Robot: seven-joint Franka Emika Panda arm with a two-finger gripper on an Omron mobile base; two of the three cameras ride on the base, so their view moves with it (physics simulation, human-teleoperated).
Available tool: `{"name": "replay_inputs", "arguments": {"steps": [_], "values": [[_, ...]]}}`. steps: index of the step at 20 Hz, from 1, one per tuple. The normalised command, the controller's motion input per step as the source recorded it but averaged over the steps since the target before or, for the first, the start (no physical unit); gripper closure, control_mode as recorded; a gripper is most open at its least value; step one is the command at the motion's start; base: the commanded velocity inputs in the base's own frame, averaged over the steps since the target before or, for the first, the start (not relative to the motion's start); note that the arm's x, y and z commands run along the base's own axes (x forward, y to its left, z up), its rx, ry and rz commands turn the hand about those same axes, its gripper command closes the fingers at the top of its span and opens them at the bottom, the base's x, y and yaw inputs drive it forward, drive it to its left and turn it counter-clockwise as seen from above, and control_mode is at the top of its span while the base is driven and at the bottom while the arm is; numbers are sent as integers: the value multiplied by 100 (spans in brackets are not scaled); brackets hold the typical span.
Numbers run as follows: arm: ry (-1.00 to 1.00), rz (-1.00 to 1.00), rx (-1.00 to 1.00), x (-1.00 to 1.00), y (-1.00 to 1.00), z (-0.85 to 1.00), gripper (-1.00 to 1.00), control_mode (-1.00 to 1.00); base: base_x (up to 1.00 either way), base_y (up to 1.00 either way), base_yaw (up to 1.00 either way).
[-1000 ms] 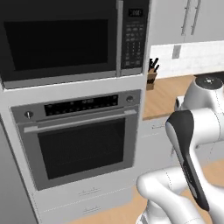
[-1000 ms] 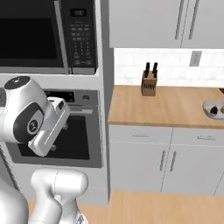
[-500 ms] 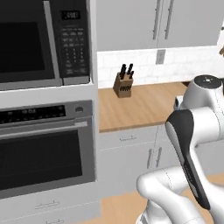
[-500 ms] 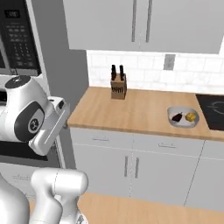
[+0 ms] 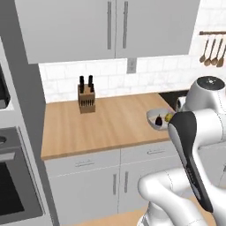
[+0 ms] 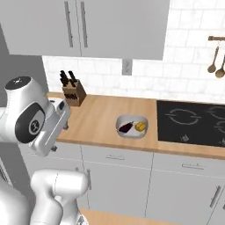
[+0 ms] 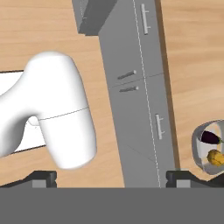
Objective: Take the meat container that has the steak and place it on the second highest rack of the freezer. Then take the vegetable container that has the squash and eggplant and place it on the highest rack of the freezer.
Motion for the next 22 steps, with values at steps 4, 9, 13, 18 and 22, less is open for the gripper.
{"name": "replay_inputs", "arguments": {"steps": [4, 9, 13, 18, 22], "values": [[0, 0, 0, 0, 0, 0, -100, 100, 75, -14, 1], [0, 0, 0, 0, 0, 0, -100, 100, 65, 0, 3], [0, 0, 0, 0, 0, 0, -100, 100, 55, 0, 3], [0, 0, 0, 0, 0, 0, -100, 100, 34, -14, -3], [0, 0, 0, 0, 0, 0, -100, 100, 14, -18, -17]]}}
